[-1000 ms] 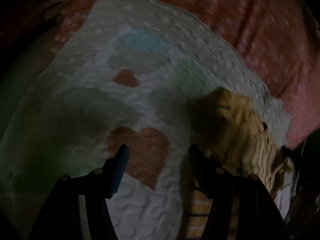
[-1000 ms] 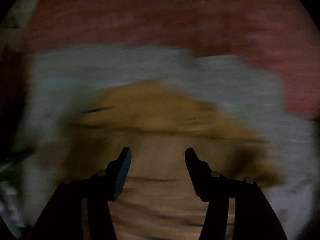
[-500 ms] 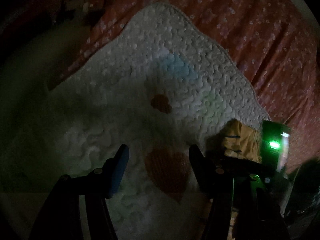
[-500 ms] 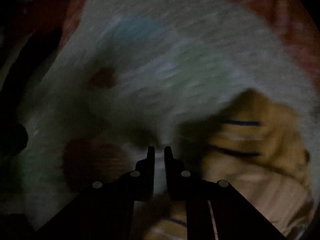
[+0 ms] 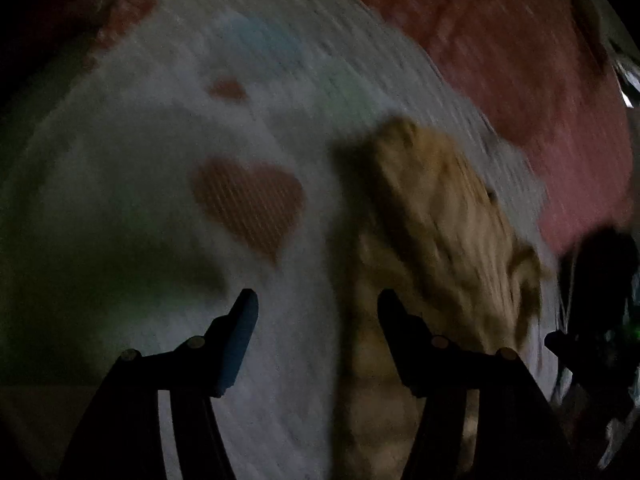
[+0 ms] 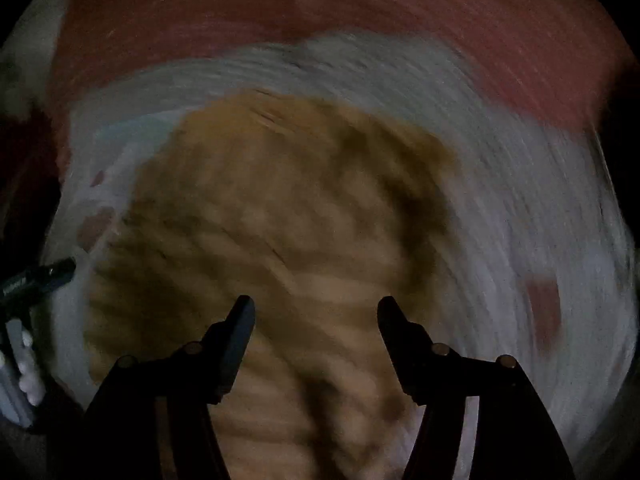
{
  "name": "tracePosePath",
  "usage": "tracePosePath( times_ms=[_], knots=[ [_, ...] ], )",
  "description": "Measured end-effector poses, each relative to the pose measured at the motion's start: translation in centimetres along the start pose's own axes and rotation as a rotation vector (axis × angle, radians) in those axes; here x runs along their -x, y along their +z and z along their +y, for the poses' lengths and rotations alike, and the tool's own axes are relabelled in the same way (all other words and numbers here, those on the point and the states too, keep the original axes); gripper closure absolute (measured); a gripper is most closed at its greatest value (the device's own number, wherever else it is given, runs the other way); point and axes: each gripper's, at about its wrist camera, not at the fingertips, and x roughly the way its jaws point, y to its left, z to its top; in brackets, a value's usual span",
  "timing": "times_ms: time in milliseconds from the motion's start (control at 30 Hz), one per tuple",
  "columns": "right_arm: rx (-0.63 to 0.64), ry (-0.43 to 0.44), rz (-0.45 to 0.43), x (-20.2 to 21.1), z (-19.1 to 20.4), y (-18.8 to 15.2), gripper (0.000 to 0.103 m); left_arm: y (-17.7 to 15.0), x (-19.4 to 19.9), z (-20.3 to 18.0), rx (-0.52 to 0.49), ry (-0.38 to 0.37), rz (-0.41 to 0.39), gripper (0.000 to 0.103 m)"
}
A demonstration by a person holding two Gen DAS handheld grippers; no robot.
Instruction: Fold small clothes
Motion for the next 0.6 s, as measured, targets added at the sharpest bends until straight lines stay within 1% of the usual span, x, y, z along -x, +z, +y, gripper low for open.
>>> tracePosePath(
  times_ms=[33,67,133,167,233,267,300,367,433,500,533,600],
  knots=[
    [-0.077,0.027,0.014,0.3,-2.7,-2.7,0.035,-1.7,0.0,-0.4,-0.009,-0.001,0.020,0.042],
    [-0.133,0.058,0.021,0.3,-4.7,-4.6,0.035,-2.9,0.0,-0.5,-0.013,-0.004,0.035,0.042],
    [-0.222,0.119,0.026,0.7,-7.6,-7.5,0.035,-5.9,0.1,-0.2,0.001,-0.004,0.063,0.042],
    [-0.285,0.162,0.030,0.3,-8.9,-9.6,0.035,-7.3,0.3,0.0,0.006,0.003,0.068,0.042],
    [-0.357,0.235,0.041,-0.5,-11.0,-11.7,0.034,-9.7,0.6,0.0,0.003,0.015,0.076,0.041],
    [-0.393,0.280,0.050,-1.0,-11.4,-13.1,0.034,-10.8,0.6,-0.3,-0.004,0.019,0.094,0.038],
    [-0.411,0.300,0.053,-1.4,-11.4,-13.4,0.033,-11.6,0.4,-0.6,-0.011,0.020,0.112,0.036],
    [-0.422,0.329,0.052,-2.5,-11.0,-13.6,0.030,-13.3,0.1,-1.2,-0.026,0.028,0.139,0.035],
    [-0.376,0.345,0.065,-2.9,-10.0,-14.1,0.030,-14.9,-0.4,-1.8,-0.054,0.047,0.150,0.029],
    [-0.350,0.367,0.063,-2.9,-9.2,-14.2,0.030,-15.8,-0.6,-2.6,-0.082,0.052,0.155,0.022],
    [-0.340,0.375,0.056,-2.7,-9.1,-14.4,0.030,-16.1,-0.8,-3.1,-0.093,0.044,0.159,0.020],
    [-0.301,0.360,0.048,-2.4,-8.5,-14.7,0.028,-16.7,-1.3,-3.9,-0.106,0.017,0.176,0.012]
  ],
)
